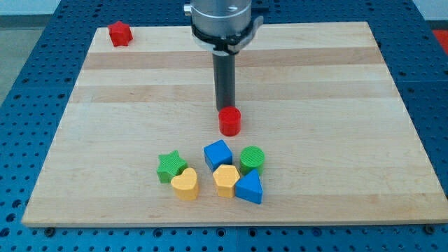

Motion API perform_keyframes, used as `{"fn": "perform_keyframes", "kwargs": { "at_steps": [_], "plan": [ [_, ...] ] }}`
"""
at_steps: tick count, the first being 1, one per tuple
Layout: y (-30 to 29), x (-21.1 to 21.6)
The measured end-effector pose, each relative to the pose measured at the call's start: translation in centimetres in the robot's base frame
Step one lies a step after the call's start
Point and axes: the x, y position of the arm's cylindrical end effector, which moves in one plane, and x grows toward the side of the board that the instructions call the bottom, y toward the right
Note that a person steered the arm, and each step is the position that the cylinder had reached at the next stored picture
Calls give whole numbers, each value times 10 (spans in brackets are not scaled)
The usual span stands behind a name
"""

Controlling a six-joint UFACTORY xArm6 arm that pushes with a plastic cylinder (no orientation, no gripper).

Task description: Push the green star towards the top left of the yellow hexagon

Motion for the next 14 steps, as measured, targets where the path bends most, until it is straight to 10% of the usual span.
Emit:
{"fn": "perform_keyframes", "kwargs": {
  "at_steps": [6,9,14],
  "plan": [
    [7,59],
    [-158,76],
    [-80,103]
  ]
}}
